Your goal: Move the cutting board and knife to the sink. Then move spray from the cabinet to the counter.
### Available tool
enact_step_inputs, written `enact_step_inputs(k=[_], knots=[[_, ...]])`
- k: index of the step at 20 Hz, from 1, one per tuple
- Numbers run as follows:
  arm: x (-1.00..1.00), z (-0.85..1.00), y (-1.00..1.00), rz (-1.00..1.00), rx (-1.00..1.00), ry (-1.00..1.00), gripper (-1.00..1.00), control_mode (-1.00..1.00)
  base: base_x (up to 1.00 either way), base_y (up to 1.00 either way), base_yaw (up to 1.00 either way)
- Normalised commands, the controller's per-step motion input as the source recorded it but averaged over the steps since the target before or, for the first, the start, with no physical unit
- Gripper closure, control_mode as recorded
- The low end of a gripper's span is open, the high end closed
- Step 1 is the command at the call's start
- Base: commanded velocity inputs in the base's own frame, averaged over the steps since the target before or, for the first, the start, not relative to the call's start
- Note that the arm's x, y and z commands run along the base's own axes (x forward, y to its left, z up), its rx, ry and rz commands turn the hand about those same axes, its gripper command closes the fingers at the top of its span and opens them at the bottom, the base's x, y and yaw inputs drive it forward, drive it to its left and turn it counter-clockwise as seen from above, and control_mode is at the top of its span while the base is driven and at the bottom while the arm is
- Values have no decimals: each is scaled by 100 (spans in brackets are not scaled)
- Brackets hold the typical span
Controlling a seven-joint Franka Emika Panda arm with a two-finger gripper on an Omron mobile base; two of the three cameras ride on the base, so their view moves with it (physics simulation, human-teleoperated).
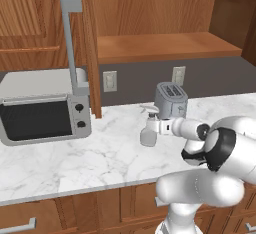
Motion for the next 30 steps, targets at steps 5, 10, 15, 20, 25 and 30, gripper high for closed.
enact_step_inputs(k=[5,10,15,20,25,30], knots=[[-60,11,-26,0,0,-1,-100,-100,0,0,0],[-47,46,-5,0,0,-2,-100,-100,0,0,0],[-55,56,-1,-4,0,0,-100,-100,0,0,0],[-55,67,-4,-7,0,6,-100,-100,0,0,0],[-57,69,-7,-10,0,13,-100,-100,0,0,0],[-53,70,-13,-10,0,17,-100,-100,0,0,0]])
